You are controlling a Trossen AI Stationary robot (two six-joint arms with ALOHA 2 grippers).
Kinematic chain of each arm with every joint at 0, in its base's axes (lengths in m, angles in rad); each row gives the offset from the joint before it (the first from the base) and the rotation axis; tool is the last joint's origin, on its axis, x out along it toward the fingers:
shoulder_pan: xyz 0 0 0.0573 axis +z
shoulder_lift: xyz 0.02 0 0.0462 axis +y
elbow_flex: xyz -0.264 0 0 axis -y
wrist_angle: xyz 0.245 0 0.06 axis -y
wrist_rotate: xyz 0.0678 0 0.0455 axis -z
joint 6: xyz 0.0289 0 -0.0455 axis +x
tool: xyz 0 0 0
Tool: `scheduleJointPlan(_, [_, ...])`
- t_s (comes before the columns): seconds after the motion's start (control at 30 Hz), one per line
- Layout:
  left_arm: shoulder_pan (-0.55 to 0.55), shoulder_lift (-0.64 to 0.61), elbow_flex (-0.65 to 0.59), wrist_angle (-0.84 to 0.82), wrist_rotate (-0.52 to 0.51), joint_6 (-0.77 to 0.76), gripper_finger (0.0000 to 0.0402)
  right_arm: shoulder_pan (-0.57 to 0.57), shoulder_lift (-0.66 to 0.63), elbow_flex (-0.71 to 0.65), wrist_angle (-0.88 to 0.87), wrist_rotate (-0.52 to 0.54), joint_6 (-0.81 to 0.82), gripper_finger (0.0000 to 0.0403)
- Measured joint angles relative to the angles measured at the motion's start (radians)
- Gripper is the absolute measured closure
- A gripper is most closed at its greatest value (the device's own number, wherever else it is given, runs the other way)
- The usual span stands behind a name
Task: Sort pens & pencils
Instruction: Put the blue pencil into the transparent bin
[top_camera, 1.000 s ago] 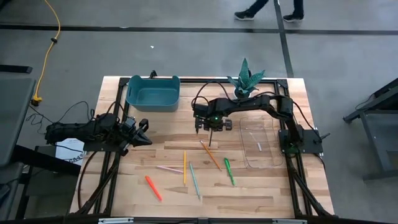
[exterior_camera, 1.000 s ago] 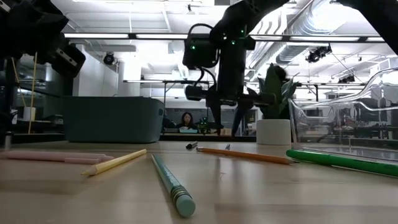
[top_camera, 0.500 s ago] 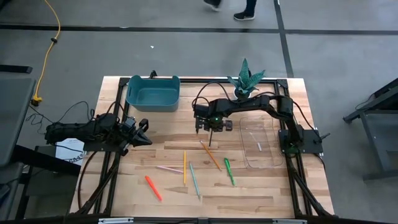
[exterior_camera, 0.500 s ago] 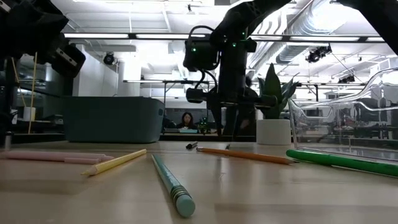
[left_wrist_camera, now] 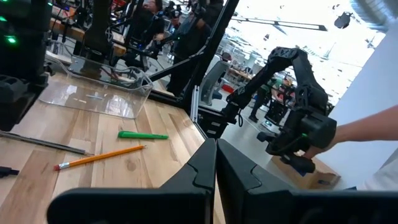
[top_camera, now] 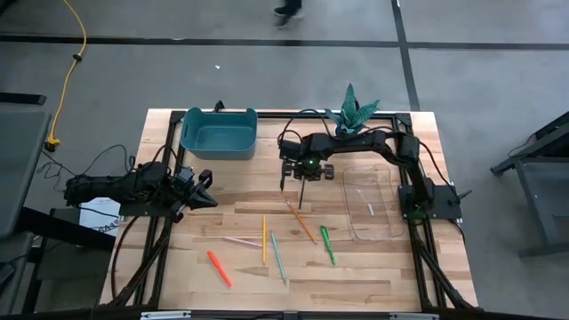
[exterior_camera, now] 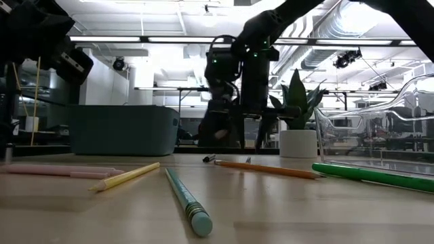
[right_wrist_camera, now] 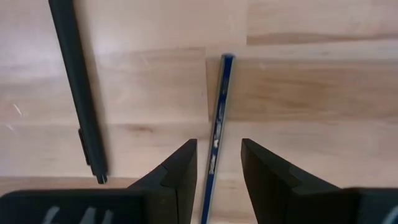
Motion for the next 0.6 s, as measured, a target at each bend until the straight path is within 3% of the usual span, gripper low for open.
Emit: scheduleJointPlan(0.6, [0.0, 0.0, 0.0, 0.0, 0.0, -0.001, 0.0401, -0.008, 0.036, 0.001, 0.04, -0.017, -0.018, 0.0288])
